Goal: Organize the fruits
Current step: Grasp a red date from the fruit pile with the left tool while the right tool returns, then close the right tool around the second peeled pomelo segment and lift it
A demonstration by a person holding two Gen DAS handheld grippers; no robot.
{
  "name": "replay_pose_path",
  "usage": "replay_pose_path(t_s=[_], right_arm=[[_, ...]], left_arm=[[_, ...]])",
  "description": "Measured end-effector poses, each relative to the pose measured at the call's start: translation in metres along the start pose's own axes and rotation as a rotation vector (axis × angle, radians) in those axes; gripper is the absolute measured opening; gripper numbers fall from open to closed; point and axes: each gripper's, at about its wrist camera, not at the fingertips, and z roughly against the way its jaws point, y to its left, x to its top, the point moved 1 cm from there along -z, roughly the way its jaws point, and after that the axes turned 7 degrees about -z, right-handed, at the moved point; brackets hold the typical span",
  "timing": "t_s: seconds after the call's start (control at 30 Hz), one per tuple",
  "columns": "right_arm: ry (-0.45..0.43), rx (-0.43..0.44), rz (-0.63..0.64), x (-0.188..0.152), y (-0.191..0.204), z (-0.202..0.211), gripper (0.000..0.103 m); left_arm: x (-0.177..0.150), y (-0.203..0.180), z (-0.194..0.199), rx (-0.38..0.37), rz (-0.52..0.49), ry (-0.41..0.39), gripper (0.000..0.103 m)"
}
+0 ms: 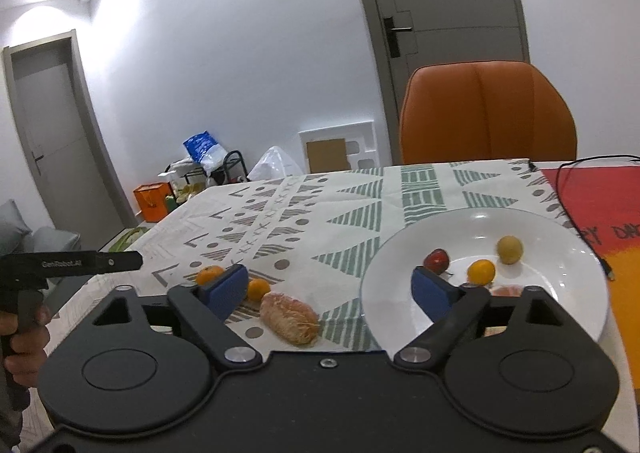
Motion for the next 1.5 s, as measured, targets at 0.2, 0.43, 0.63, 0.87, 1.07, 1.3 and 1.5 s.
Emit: replay_pose_path(t_s=[0.2,0.43,0.63,0.87,1.07,1.3,1.5], right_arm=[[0.018,0.033,0.025,-0.002,0.009,-0.009,0.074],[0.063,0.052,0.041,-0.008,0.018,-0.025,0.061],[0.091,0.059,0.059,-0.011,0.025,-0.035,0.059],[0.121,0.059,0.081,-0.012,0.031,-0.051,0.059],[0.149,0.059,0.1,-0.014,0.037,-0.064,0.059],[0.174,0.04,0.15,-0.016,0.044,-0.076,0.059],[0.181,0.044,0.159,-0.016,0.045,-0.083,0.059]], left_arm=[[-0.009,0.003,-0.01,-0.009,0.007,0.028,0.051],[-0.018,0.002,-0.022,-0.031,0.008,0.064,0.043],[-0.024,0.003,-0.034,-0.048,0.015,0.092,0.037],[-0.027,0.0,-0.041,-0.08,0.018,0.096,0.036],[-0.028,-0.004,-0.05,-0.106,0.014,0.115,0.036],[-0.027,0.0,-0.053,-0.102,0.02,0.103,0.023],[-0.028,0.004,-0.05,-0.087,0.035,0.103,0.022]])
